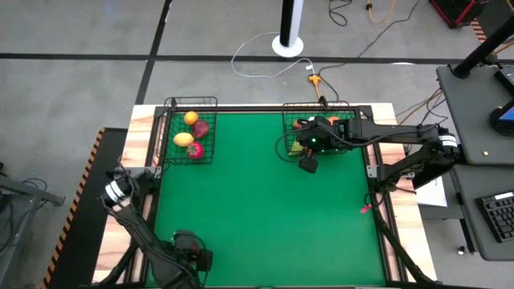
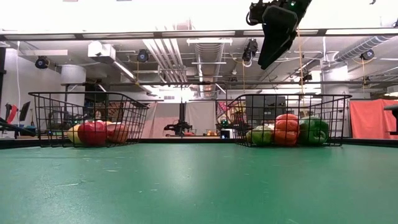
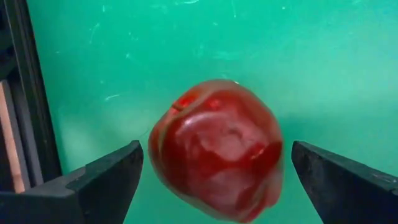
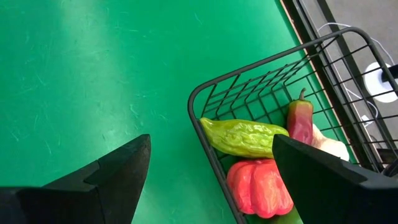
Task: Sort produce into baskets
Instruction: Put the red apple into the left wire basket
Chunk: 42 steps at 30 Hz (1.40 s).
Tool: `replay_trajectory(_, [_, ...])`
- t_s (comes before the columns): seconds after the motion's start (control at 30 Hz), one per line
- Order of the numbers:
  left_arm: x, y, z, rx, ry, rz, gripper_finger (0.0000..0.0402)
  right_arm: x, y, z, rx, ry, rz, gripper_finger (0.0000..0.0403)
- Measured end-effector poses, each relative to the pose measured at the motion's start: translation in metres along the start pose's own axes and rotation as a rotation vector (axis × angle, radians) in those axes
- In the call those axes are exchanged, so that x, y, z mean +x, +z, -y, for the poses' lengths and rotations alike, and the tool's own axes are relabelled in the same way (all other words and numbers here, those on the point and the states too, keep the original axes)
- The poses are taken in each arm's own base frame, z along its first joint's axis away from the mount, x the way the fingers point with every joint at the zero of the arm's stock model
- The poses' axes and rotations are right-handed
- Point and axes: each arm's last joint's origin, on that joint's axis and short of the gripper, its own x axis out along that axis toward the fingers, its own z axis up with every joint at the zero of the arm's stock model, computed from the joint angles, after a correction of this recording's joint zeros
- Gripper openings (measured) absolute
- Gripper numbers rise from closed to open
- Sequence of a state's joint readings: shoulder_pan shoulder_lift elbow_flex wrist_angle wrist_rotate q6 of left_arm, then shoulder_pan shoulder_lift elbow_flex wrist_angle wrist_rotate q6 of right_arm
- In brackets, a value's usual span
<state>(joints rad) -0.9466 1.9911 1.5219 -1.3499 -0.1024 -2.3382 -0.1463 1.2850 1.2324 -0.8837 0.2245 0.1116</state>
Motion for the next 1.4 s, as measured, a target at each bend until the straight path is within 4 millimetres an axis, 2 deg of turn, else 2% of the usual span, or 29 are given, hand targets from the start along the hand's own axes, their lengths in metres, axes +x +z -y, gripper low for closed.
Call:
replay_trajectory(0.27, [0.013,-0.008,0.006,0.000,0.017,-0.001,0.0371,0.000,0.000,0.000,0.000,0.000,0.000,0.0327])
replay_trajectory(0.53, [0.014,-0.009,0.007,0.016,0.016,-0.005,0.0326,0.000,0.000,0.000,0.003,0.000,0.000,0.0327])
replay_trajectory(0.8, [0.011,-0.009,0.009,0.042,-0.019,0.015,0.0320,0.000,0.000,0.000,0.001,0.000,0.000,0.0327])
replay_trajectory(0.9, [-0.002,-0.009,0.016,0.064,-0.134,0.055,0.0319,0.000,0.000,0.000,-0.003,0.008,-0.001,0.0327])
replay_trajectory(1.13, [-0.051,0.002,0.026,0.167,-0.384,0.283,0.0320,0.005,0.000,-0.003,-0.034,0.049,0.023,0.0327])
replay_trajectory(1.3, [-0.085,0.019,0.024,0.232,-0.451,0.474,0.0320,0.018,-0.004,-0.006,-0.058,0.059,0.069,0.0327])
replay_trajectory(1.4, [-0.099,0.030,0.025,0.341,-0.487,0.553,0.0320,0.028,-0.009,-0.008,-0.068,0.062,0.093,0.0327])
